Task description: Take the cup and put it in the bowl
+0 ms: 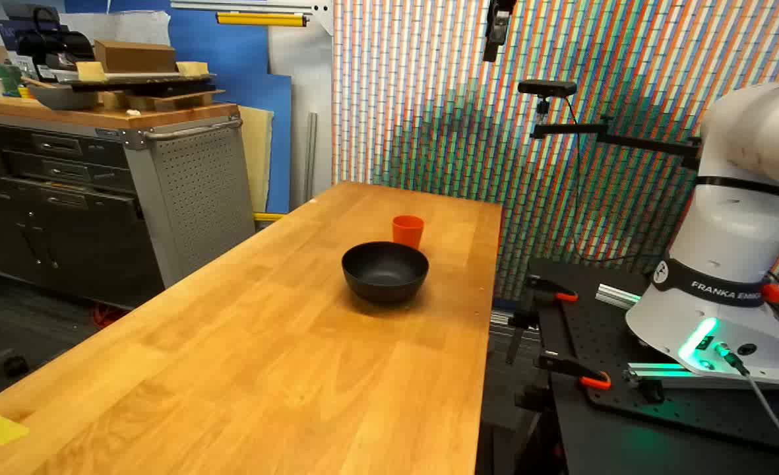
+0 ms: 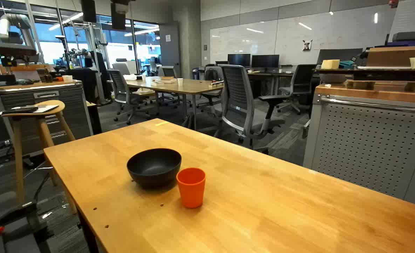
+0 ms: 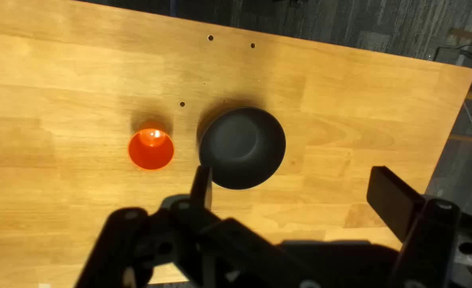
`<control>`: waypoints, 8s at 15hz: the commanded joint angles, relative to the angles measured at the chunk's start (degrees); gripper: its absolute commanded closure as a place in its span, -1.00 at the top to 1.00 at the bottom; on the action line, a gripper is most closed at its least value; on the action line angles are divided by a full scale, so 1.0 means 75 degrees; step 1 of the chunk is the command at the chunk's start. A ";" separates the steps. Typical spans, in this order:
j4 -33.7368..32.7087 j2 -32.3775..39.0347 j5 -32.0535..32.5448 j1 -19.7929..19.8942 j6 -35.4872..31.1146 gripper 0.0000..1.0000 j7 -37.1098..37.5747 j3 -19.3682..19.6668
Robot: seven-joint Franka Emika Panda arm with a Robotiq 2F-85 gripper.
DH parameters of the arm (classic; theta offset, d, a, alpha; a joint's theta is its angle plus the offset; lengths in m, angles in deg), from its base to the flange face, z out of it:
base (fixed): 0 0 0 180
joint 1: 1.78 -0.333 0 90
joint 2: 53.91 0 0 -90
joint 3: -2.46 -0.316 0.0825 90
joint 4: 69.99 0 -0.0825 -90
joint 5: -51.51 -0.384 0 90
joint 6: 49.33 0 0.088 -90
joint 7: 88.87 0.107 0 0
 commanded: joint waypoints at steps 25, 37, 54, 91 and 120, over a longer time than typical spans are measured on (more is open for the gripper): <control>-0.1387 0.5573 0.0756 0.0911 -0.2638 1.00 0.1118 -0.0907; -0.1561 0.7037 0.0537 0.1135 -0.3537 1.00 0.1084 -0.1104; -0.1675 0.7447 0.0521 0.1338 -0.4141 1.00 0.1032 -0.1189; -0.1528 0.7399 0.0263 0.1559 -0.4150 1.00 0.0975 -0.1338; -0.1380 0.5597 0.0153 0.0661 -0.2166 0.11 0.1325 -0.1839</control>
